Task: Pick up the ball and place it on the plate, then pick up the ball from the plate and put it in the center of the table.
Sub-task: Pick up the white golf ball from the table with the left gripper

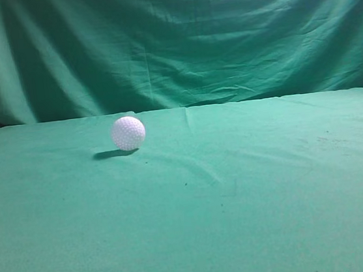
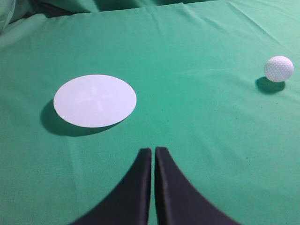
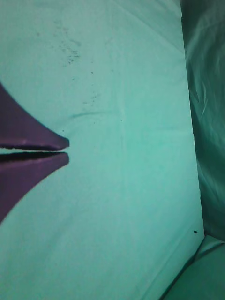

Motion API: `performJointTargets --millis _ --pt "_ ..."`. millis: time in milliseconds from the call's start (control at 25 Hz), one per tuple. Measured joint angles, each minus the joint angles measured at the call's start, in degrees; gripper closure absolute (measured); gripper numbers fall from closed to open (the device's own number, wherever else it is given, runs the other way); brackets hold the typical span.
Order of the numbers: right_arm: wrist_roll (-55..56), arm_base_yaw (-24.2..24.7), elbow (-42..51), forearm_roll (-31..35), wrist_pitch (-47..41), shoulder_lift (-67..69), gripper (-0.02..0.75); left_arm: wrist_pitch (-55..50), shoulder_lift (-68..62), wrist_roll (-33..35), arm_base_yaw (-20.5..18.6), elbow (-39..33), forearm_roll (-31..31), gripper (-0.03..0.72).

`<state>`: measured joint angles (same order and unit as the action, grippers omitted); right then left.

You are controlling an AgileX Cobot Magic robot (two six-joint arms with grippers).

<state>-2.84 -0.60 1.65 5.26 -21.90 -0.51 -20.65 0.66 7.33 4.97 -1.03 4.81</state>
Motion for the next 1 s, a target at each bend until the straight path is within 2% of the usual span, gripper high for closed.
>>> performJointTargets --millis 920,1000 --pt "0.0 0.0 0.0 0.0 0.0 0.0 0.738 0.9 0.0 0.4 0.0 -0.2 -0.8 0.688" --pt "0.0 0.0 0.0 0.0 0.0 0.0 0.738 3.5 0.0 0.2 0.0 -0.2 1.6 0.688"
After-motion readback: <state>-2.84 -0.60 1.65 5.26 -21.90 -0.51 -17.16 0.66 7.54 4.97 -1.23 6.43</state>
